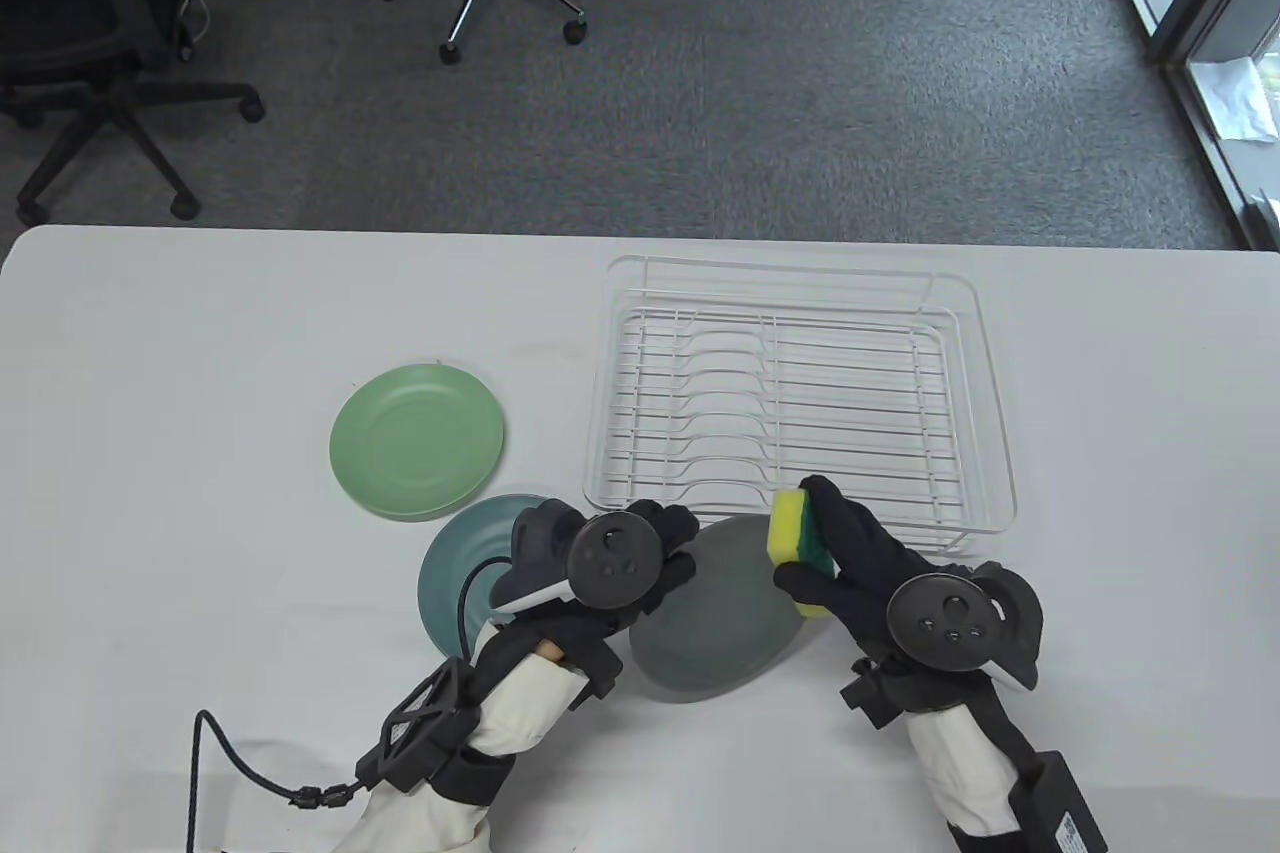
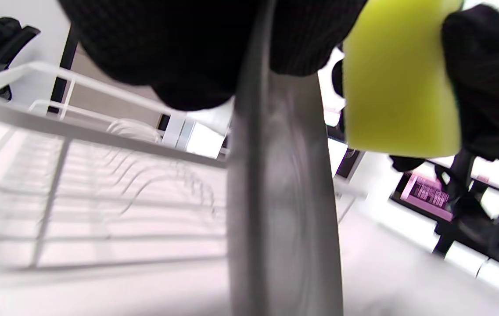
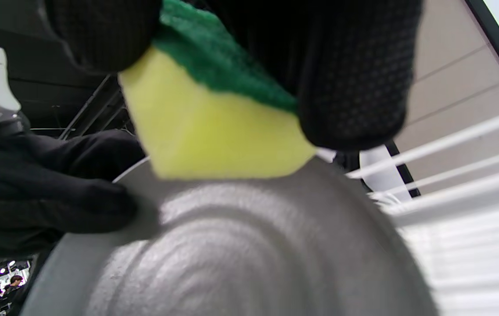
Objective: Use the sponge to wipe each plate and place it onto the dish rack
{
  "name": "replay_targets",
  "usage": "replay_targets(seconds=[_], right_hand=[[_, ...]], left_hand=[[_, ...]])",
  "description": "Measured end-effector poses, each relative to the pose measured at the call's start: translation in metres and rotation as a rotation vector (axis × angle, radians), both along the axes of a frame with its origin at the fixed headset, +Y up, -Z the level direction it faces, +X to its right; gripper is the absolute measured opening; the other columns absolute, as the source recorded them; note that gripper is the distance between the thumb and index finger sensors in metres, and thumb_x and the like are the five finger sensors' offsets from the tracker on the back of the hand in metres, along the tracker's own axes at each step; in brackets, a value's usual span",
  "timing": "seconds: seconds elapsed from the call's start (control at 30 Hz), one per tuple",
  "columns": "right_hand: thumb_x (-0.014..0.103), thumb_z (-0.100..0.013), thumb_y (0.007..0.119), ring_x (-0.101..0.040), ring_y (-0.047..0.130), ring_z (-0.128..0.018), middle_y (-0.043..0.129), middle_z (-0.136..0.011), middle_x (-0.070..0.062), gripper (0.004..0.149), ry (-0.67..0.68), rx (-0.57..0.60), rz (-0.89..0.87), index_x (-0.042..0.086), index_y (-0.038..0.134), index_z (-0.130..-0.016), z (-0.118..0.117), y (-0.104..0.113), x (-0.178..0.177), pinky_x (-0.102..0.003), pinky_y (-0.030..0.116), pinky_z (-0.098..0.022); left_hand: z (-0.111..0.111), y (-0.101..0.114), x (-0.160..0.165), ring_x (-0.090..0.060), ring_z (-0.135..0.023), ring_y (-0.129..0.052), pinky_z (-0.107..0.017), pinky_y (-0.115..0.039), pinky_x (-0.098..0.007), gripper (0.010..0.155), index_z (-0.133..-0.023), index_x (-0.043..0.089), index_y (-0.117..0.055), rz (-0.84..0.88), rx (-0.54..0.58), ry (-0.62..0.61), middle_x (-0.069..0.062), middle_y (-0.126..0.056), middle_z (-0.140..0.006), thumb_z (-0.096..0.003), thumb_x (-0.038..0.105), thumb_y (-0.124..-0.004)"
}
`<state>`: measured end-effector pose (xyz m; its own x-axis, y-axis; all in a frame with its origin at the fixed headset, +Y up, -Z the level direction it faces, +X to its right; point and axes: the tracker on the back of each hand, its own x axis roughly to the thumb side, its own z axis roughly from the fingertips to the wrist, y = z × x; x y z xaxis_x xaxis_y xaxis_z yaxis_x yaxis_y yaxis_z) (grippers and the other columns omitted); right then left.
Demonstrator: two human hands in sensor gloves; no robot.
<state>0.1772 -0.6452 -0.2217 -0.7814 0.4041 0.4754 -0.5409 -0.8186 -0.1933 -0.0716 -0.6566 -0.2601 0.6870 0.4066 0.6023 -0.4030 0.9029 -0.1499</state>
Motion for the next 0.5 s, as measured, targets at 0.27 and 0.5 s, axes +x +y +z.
replay_targets(seconds=[0.27, 0.5], right_hand=[[0.046, -0.051, 0.073, -0.043, 0.092, -0.072, 0.076, -0.096, -0.030, 0.082, -0.019, 0.141, 0.037, -0.007, 0.047, -0.109, -0.003, 0.049, -0.037, -0.037, 0.092, -0.038], [0.045, -0.051, 0.074, -0.043, 0.090, -0.075, 0.074, -0.099, -0.028, 0.081, -0.131, 0.248, 0.214, -0.002, 0.047, -0.111, -0.008, 0.078, -0.058, -0.039, 0.091, -0.040]], left_hand=[[0.004, 0.020, -0.030, -0.019, -0.046, -0.103, -0.028, -0.093, -0.026, 0.038, -0.088, 0.009, -0.073, 0.296, 0.134, 0.182, -0.017, -0.095, -0.086, -0.0560, 0.030, -0.076], [-0.006, 0.016, -0.055, -0.015, -0.035, -0.104, -0.020, -0.093, -0.021, 0.037, -0.082, 0.004, -0.074, 0.365, 0.144, 0.338, -0.017, -0.099, -0.075, -0.0564, 0.030, -0.072]])
